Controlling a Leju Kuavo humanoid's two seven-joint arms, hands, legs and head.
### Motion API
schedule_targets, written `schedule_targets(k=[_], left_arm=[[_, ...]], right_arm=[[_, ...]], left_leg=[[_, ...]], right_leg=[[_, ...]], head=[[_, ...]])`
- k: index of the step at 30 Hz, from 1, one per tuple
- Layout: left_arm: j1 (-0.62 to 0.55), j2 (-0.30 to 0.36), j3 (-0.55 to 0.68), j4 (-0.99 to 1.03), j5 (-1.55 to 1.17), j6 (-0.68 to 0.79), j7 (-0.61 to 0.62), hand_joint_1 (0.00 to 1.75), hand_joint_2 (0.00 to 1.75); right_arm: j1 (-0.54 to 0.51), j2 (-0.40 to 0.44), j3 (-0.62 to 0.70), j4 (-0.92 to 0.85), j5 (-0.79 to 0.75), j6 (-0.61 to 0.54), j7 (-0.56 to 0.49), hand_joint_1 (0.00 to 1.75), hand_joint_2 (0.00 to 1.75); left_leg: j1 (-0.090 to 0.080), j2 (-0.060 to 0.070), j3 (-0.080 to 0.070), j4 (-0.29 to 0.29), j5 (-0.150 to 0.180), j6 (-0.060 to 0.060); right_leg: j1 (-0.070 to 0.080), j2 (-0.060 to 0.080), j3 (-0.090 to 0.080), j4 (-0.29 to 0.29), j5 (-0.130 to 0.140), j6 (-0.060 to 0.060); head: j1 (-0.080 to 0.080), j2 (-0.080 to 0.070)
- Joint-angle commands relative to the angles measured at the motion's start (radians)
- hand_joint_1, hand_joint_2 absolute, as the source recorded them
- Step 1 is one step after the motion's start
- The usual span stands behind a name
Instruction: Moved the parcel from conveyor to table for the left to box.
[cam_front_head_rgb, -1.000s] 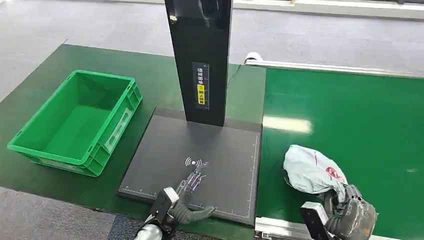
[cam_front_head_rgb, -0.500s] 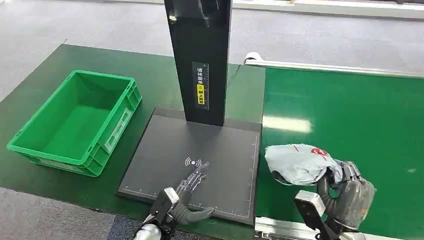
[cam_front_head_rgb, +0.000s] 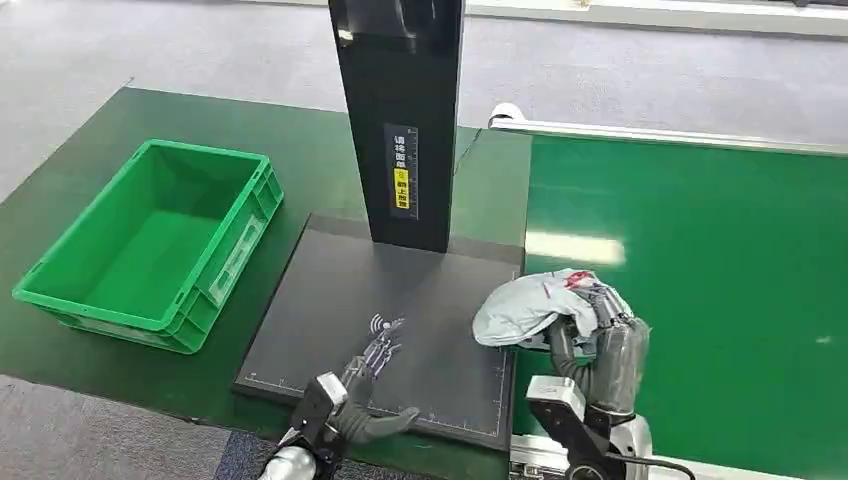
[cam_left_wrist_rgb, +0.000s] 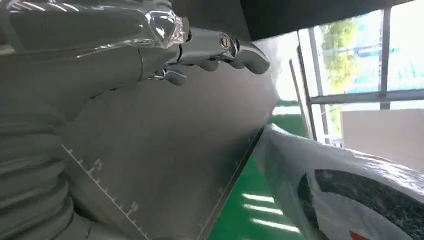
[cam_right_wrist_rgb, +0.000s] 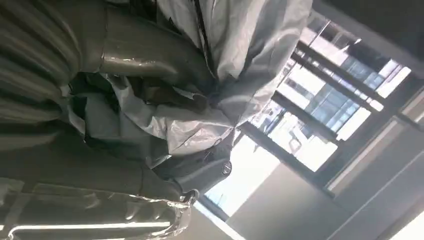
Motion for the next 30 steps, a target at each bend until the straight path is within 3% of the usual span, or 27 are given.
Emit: schedule_targets(k=[1,5,9,22,30], left_arm=[[0.046,0.079,0.077,-0.142,-0.039,0.089,0.001,0.0,1.75],[0.055,0.086,0.091,-0.181,-0.041,0.087,0.014,0.0,1.75],[0.086,0.082,0.132,-0.278,-0.056,0.111,0.013,0.0,1.75],[0.102,0.083,0.156,-0.346,-0.076,0.096,0.031,0.0,1.75],[0.092,0.079,0.144,-0.341,-0.082,0.082,0.039,0.0,1.75]], right_arm=[[-0.069,0.018,0.147,0.12,-0.061,0.04,-0.008,1.75,1.75],[-0.071,0.025,0.16,0.135,-0.082,0.059,-0.008,1.75,1.75],[-0.073,0.056,0.182,0.19,-0.229,0.197,-0.036,1.75,1.75],[-0.096,0.149,0.189,0.381,-0.43,0.442,-0.033,1.75,1.75],[-0.141,0.193,0.181,0.51,-0.464,0.493,-0.031,1.75,1.75]], left_leg=[[0.002,0.002,0.001,-0.001,0.0,0.0],[0.002,0.002,0.0,-0.001,0.0,0.0],[0.002,0.001,0.001,-0.001,0.0,0.0],[0.002,0.0,0.001,-0.001,0.0,0.0],[0.001,0.0,0.0,-0.001,0.0,0.0]], right_leg=[[0.001,0.008,-0.001,-0.001,0.001,-0.002],[0.002,0.009,-0.001,-0.001,0.001,-0.002],[0.002,0.01,-0.001,-0.001,0.001,-0.002],[0.002,0.007,0.0,-0.002,0.001,-0.002],[0.001,0.005,-0.001,-0.001,0.001,-0.002]], head=[[0.0,0.0],[0.0,0.0],[0.0,0.0],[0.0,0.0],[0.0,0.0]])
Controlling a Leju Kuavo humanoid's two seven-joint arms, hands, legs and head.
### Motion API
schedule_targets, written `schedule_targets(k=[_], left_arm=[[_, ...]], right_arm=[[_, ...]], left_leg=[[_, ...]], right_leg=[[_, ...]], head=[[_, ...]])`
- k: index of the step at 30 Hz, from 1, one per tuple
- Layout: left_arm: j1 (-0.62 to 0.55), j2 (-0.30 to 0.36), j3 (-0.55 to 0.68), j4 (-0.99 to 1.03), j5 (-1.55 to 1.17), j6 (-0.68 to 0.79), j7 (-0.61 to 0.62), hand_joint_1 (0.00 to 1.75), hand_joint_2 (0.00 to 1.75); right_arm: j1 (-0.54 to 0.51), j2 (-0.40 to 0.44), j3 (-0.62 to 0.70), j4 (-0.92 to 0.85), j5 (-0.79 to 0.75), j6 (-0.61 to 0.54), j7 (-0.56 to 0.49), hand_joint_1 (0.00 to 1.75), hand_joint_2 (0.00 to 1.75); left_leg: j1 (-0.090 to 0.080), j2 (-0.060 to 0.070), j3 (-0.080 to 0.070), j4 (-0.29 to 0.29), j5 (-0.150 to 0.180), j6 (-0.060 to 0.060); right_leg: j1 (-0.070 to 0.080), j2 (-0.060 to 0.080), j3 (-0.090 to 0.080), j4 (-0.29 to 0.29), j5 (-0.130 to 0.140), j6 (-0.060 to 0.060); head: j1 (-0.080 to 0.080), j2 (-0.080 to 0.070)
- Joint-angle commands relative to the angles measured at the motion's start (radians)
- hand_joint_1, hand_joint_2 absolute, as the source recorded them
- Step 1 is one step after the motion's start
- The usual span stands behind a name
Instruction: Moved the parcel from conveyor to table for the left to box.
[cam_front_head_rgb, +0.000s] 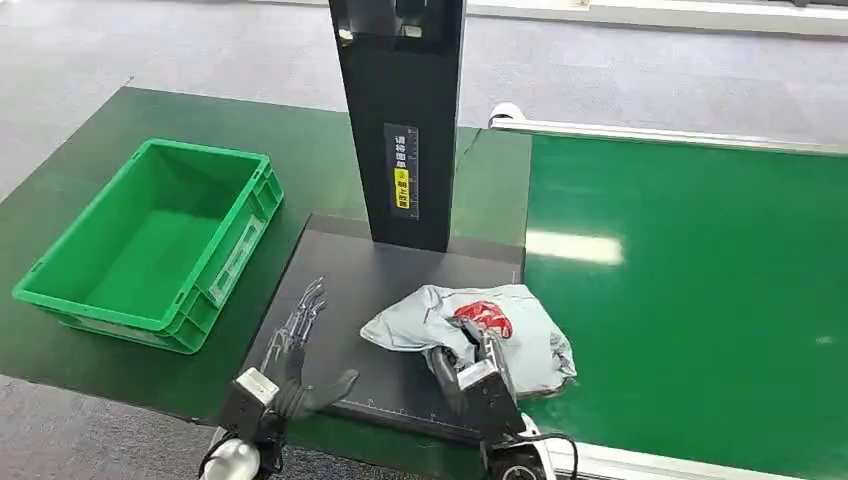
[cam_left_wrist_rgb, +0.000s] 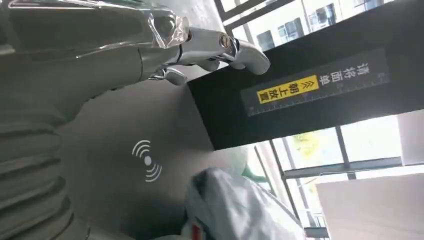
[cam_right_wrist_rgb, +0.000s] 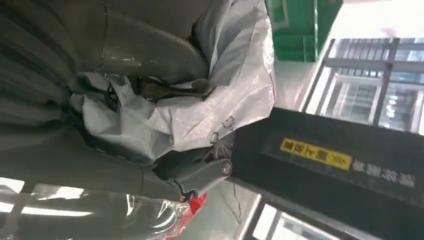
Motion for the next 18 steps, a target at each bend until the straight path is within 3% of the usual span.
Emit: schedule_targets(k=[1,10,18], left_arm=[[-0.009,0.003,0.009,0.016,-0.005,-0.014,0.014,0.0,1.75],[-0.022,0.0,-0.001,0.019,-0.005,-0.033,0.031,0.0,1.75],[-0.061,-0.015,-0.024,0.07,-0.008,-0.055,0.039,0.0,1.75]], right_arm=[[-0.08,0.055,0.007,0.221,-0.027,0.038,0.0,1.75,1.75],[-0.116,0.07,0.005,0.292,-0.044,0.067,0.003,1.75,1.75],[-0.199,0.128,0.01,0.482,-0.072,0.116,0.0,1.75,1.75]], left_leg=[[0.001,-0.003,0.001,-0.002,0.001,0.001],[0.001,-0.003,0.001,-0.001,0.001,0.0],[0.001,-0.003,0.001,-0.001,0.001,0.0]], right_leg=[[0.001,0.007,0.001,-0.002,0.002,-0.002],[0.001,0.004,0.0,-0.001,0.001,-0.001],[0.001,0.004,0.001,-0.001,0.001,-0.001]], head=[[0.0,0.0],[0.0,0.0],[0.0,0.0]])
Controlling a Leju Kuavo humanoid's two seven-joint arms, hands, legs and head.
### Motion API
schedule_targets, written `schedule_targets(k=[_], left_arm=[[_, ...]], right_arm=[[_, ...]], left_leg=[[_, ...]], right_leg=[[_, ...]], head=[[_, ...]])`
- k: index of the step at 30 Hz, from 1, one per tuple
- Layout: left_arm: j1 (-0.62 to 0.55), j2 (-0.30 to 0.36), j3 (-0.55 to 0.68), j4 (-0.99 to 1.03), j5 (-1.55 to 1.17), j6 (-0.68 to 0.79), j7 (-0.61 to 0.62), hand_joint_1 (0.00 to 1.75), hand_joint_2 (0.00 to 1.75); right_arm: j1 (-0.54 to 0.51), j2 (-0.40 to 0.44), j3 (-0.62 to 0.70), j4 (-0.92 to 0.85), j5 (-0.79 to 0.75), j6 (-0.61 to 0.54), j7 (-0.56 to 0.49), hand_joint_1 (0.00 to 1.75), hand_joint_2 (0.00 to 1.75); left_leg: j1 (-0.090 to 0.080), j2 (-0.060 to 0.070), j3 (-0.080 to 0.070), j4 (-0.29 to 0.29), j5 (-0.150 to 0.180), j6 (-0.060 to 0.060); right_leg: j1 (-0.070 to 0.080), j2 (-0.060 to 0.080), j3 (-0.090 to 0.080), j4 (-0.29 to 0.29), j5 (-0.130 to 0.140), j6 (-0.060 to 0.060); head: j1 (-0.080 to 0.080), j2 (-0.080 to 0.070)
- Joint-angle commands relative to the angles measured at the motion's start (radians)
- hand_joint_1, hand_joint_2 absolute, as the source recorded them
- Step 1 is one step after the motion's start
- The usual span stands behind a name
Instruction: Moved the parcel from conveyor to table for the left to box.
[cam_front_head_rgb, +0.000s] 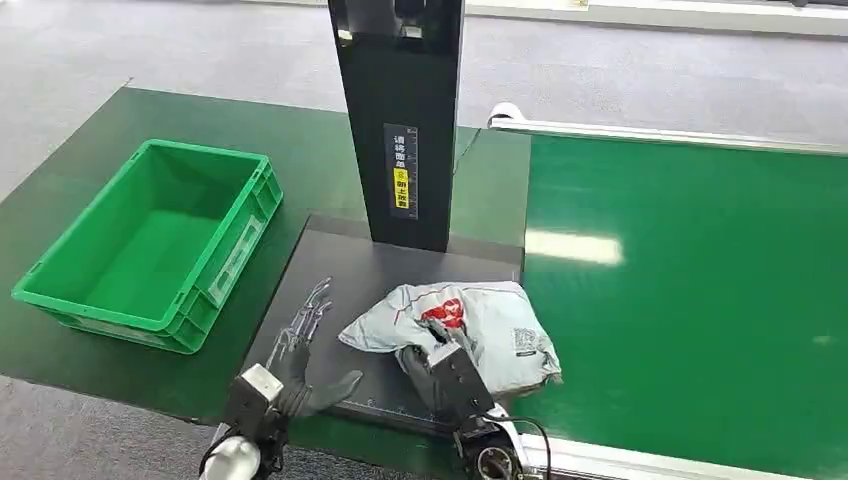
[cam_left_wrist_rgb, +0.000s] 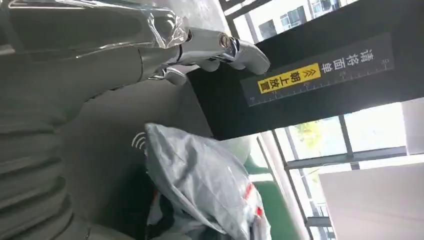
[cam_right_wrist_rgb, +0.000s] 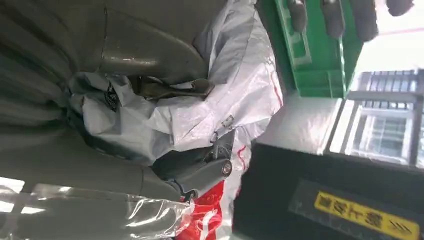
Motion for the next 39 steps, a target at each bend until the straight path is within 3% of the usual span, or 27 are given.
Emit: schedule_targets(k=[1,5,16,17,28,32,39], left_arm=[[-0.054,-0.013,-0.023,0.078,0.001,-0.013,0.01,0.0,1.75],[-0.085,-0.015,-0.035,0.115,0.0,-0.022,0.01,0.0,1.75],[-0.13,-0.013,-0.03,0.163,0.001,-0.032,0.01,0.0,1.75],[-0.132,-0.013,-0.03,0.162,0.001,-0.032,0.01,0.0,1.75],[-0.081,-0.009,0.005,0.103,-0.001,-0.037,0.015,0.0,1.75],[-0.071,-0.014,0.013,0.095,-0.003,-0.036,0.014,0.0,1.75],[-0.012,-0.023,0.041,0.029,-0.016,-0.03,0.005,0.0,1.75]], right_arm=[[-0.107,0.053,0.011,0.267,-0.015,0.026,-0.006,1.75,1.75],[-0.171,0.085,0.028,0.339,-0.009,0.029,-0.039,1.75,1.75],[-0.199,0.097,0.022,0.35,-0.008,-0.005,-0.021,1.75,1.75],[-0.199,0.096,0.022,0.35,-0.008,-0.005,-0.021,0.0,1.75],[-0.065,-0.054,0.013,-0.143,0.122,-0.037,0.133,0.0,1.75],[-0.046,-0.062,-0.009,-0.171,0.145,-0.05,0.117,0.0,1.75],[0.073,-0.151,-0.122,-0.397,0.177,-0.102,0.052,0.0,1.75]], left_leg=[[0.001,-0.004,0.001,-0.002,0.001,0.001],[0.001,-0.003,0.001,-0.002,0.002,0.001],[0.001,-0.001,0.002,-0.001,0.001,0.001],[0.001,-0.003,0.002,-0.001,0.002,0.001],[0.001,-0.002,0.002,0.0,0.0,0.001],[0.001,-0.001,0.001,0.0,0.0,0.001],[0.0,-0.002,0.001,0.0,0.0,0.001]], right_leg=[[0.001,0.005,0.001,-0.003,0.002,-0.002],[0.001,0.006,0.002,-0.002,0.002,-0.002],[0.0,0.007,0.002,-0.001,0.002,-0.002],[0.001,0.007,0.002,-0.002,0.002,-0.002],[0.0,0.005,0.002,-0.001,0.001,-0.001],[0.0,0.006,0.001,-0.001,0.001,-0.002],[0.0,0.004,0.001,-0.001,0.001,-0.001]], head=[[0.0,0.0],[0.0,0.0],[0.0,0.0],[0.0,0.0],[0.0,0.0],[0.0,0.0],[0.0,0.0]])
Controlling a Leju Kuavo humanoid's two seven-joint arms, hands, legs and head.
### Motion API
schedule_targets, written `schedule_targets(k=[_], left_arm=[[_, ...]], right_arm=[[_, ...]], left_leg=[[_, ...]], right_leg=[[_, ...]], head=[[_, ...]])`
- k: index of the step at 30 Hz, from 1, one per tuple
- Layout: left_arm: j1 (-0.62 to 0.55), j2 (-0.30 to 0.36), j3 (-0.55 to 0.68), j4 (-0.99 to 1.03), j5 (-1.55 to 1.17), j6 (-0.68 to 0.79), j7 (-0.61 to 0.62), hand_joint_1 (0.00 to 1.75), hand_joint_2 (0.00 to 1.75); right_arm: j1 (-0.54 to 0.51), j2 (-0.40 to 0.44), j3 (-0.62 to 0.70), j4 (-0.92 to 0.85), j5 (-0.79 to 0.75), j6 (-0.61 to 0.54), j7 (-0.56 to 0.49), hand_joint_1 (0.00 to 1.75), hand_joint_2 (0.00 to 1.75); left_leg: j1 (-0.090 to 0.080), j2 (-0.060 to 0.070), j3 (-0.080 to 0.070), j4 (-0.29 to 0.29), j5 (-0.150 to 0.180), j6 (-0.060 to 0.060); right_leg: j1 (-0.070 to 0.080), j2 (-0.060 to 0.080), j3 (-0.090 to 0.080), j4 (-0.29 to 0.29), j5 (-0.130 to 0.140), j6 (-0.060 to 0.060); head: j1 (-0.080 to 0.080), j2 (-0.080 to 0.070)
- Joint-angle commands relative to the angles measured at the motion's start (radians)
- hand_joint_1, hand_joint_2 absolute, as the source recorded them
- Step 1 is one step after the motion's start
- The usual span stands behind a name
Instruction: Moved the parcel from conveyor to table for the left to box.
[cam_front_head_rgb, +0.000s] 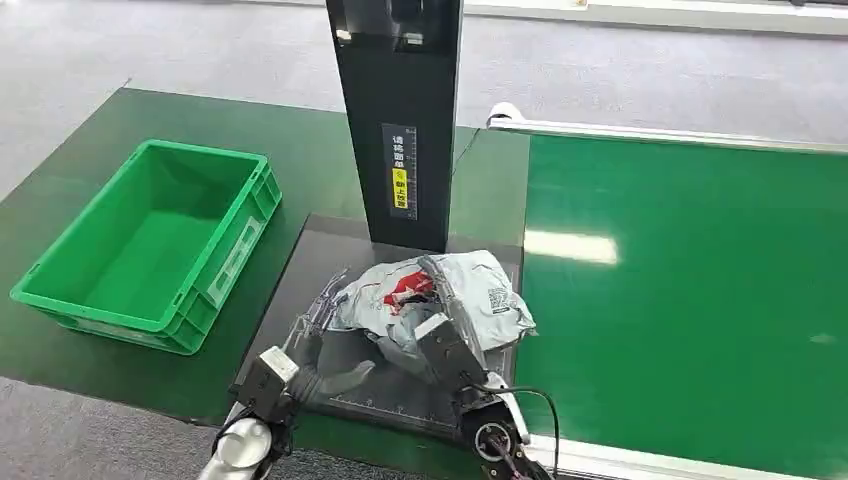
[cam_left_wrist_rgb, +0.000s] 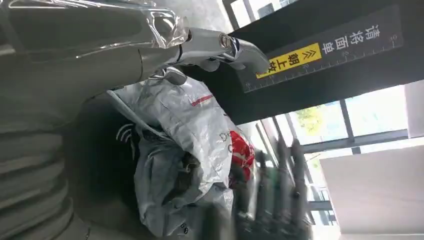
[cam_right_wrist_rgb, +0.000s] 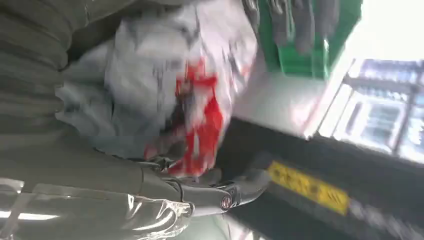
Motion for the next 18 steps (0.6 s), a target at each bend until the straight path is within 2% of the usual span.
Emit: schedule_targets(k=[1,4,18], left_arm=[[0.058,-0.012,0.051,-0.053,-0.011,0.001,-0.003,0.0,1.75],[0.075,-0.012,0.06,-0.072,-0.013,0.003,-0.004,0.0,1.75],[0.076,-0.013,0.061,-0.074,-0.013,0.003,-0.004,0.0,1.75]], right_arm=[[0.11,-0.139,-0.117,-0.263,0.017,-0.039,-0.06,0.0,1.75],[0.108,-0.162,-0.135,-0.268,0.005,-0.05,-0.081,0.0,1.75],[0.105,-0.159,-0.132,-0.262,0.004,-0.05,-0.082,0.0,1.75]], left_leg=[[0.001,-0.006,0.0,0.0,0.0,0.001],[0.0,-0.003,-0.001,0.0,0.0,0.001],[0.001,-0.005,-0.001,-0.001,0.0,0.001]], right_leg=[[0.0,0.002,0.001,-0.002,0.0,-0.001],[0.0,0.002,0.0,-0.001,0.0,0.0],[0.001,0.005,0.001,-0.002,0.001,-0.002]], head=[[0.0,0.0],[0.0,0.0],[0.0,0.0]])
